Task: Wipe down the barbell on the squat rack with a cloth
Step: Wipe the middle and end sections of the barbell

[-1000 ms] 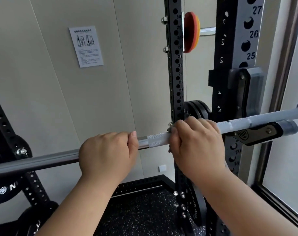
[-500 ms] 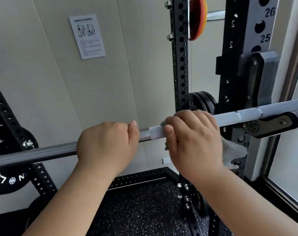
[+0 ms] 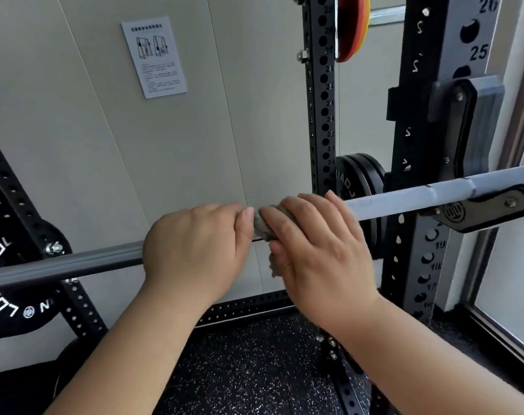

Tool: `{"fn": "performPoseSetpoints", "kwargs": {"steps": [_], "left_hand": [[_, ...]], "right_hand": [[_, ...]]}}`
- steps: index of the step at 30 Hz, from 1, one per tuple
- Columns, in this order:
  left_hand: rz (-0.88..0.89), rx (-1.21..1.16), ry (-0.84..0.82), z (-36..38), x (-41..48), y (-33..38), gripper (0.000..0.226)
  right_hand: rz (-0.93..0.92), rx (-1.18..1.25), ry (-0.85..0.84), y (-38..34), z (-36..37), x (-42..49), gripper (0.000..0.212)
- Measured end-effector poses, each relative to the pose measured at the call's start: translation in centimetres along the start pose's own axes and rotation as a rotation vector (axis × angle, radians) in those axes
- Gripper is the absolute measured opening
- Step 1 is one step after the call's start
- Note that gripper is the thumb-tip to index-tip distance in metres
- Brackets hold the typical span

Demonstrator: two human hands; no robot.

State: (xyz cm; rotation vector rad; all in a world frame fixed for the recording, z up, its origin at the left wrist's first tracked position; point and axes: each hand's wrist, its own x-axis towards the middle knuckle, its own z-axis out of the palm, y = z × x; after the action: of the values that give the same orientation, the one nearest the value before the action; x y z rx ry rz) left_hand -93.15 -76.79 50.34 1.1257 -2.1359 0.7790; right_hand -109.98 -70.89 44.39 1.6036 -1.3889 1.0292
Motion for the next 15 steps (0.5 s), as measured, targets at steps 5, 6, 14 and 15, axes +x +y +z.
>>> {"fn": "performPoseSetpoints", "kwargs": {"steps": [5, 6, 14, 15], "left_hand": [[0.062, 0.026, 0.091, 1.8, -2.5, 0.7, 0.037], [0.028, 0.056, 0.097, 2.0, -2.8, 1.3, 0.039], [0.114, 0.033, 0.18, 2.3, -2.0, 0.5, 0.053], [0.123, 0.033, 0.176, 2.2, -1.7, 0.5, 0.054]], "right_hand": [[0.146, -0.083, 0.062, 3.7, -1.3, -0.2, 0.03], [0.181, -0.068, 0.072, 3.2, -1.1, -0.2, 0.029], [0.043, -0.044, 0.052, 2.7, -1.0, -0.3, 0.029], [0.08, -0.067, 0.065, 3.6, -1.4, -0.4, 0.028]]}}
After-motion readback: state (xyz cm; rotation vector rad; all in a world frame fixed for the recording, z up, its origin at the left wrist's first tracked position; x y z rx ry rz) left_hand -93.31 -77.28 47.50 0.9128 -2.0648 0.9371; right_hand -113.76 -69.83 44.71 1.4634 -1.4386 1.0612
